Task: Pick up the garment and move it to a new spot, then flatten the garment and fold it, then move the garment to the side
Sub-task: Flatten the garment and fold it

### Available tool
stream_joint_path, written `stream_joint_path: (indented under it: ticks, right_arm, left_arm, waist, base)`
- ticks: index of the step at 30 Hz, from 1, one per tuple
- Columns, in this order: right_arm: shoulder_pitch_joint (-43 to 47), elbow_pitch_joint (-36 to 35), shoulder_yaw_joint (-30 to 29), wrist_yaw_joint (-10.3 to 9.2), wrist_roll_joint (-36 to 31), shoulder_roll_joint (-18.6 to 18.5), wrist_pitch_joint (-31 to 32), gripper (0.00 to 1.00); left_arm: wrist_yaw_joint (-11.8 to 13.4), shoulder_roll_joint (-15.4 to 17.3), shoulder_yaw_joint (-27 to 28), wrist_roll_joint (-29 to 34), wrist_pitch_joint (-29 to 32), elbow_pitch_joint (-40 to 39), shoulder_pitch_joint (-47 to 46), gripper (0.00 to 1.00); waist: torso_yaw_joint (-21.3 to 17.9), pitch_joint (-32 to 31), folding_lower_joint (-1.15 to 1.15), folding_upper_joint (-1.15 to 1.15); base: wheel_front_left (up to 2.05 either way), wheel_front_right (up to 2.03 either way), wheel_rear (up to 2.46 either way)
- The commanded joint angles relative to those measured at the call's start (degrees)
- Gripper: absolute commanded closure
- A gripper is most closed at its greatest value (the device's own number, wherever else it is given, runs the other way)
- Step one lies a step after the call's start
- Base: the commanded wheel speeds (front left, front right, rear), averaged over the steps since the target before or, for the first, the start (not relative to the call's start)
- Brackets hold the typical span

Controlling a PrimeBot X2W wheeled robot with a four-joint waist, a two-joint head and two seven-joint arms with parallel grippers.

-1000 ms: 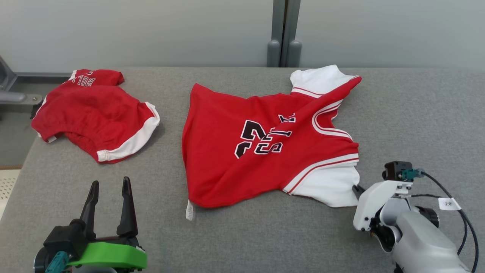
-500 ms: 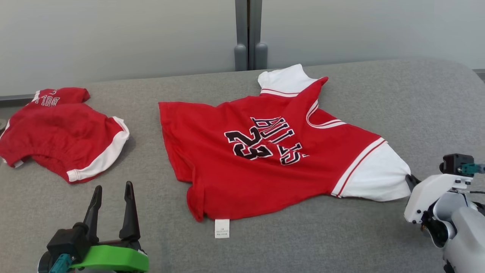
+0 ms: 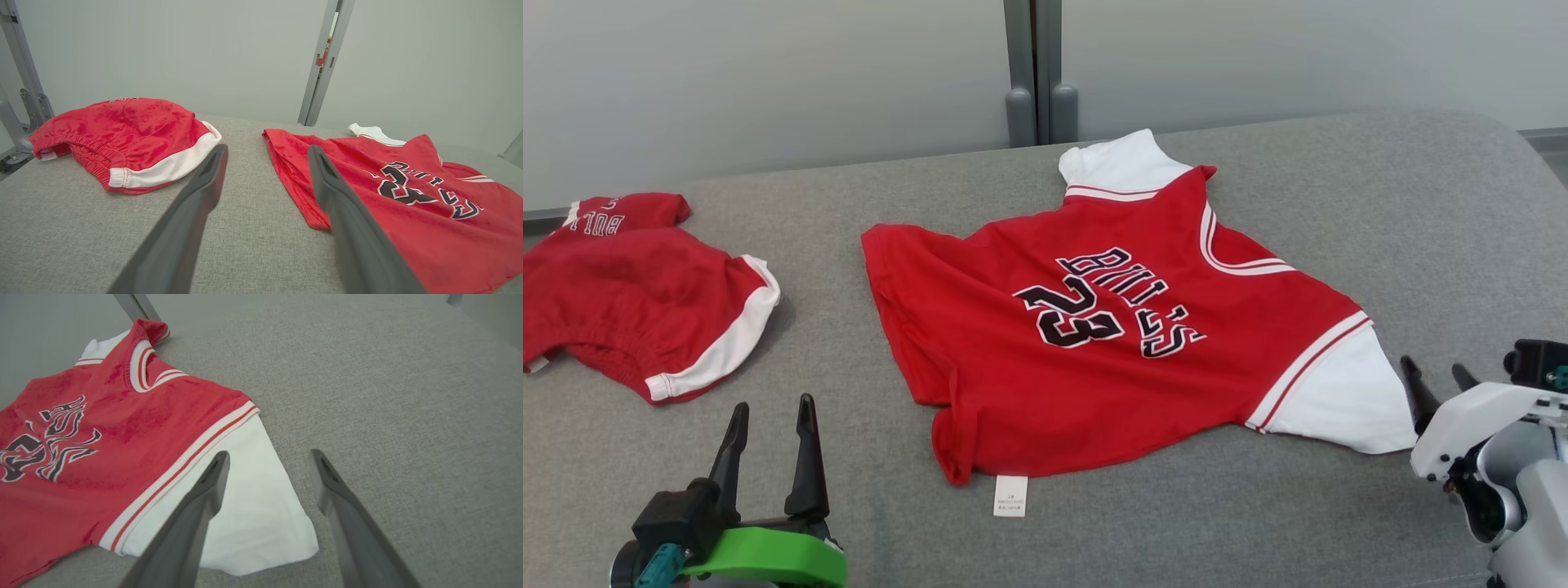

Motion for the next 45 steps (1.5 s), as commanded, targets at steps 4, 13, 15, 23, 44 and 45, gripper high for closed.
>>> stream_joint_path:
  ticks: [4, 13, 15, 23, 44, 45]
  right_arm:
    - [2.32, -8.57, -3.41, -0.07, -3.02, 2.06, -4.81, 0.0]
    - [8.97, -24.25, -0.89, -0.07, -6.18, 6.53, -15.74, 0.0]
    - [10.29, -24.93, -0.23, -0.08, -6.84, 6.98, -16.82, 0.0]
    - [11.52, -24.5, 1.1, -0.07, -7.88, 7.98, -18.0, 0.0]
    - [9.25, -24.07, 2.19, -0.07, -7.49, 7.14, -17.93, 0.0]
    - [9.22, -24.07, 2.22, -0.07, -7.49, 7.21, -17.93, 0.0]
  left_arm:
    - [-0.32, 0.07, -0.22, 0.59, -0.03, 0.19, -0.68, 0.0]
    - [-0.4, 0.07, -0.27, 0.66, -0.03, -0.92, -0.08, 0.0]
    - [-0.43, 0.05, -0.48, 0.57, -0.03, -0.85, 0.1, 0.0]
    - [-0.49, 0.07, -4.33, 0.85, -0.03, 0.89, -0.21, 0.0]
    - [1.62, 0.35, -22.64, -4.26, 16.0, 23.66, -10.83, 0.31]
    - [1.77, 0.32, -22.65, -4.25, 15.83, 24.39, -11.29, 0.39]
  waist:
    - [-0.1, -0.57, 0.0, 0.0]
    - [0.0, -1.42, 0.0, 0.0]
    - [0.09, -1.4, 0.0, 0.0]
    - [0.23, -1.27, 0.0, 0.0]
    - [-2.95, -0.17, 0.0, 0.0]
    - [-3.08, -0.04, 0.0, 0.0]
  base:
    - [0.0, 0.0, 0.0]
    - [0.0, 0.0, 0.0]
    - [0.0, 0.0, 0.0]
    - [0.0, 0.0, 0.0]
    - [0.0, 0.0, 0.0]
    - [0.0, 0.0, 0.0]
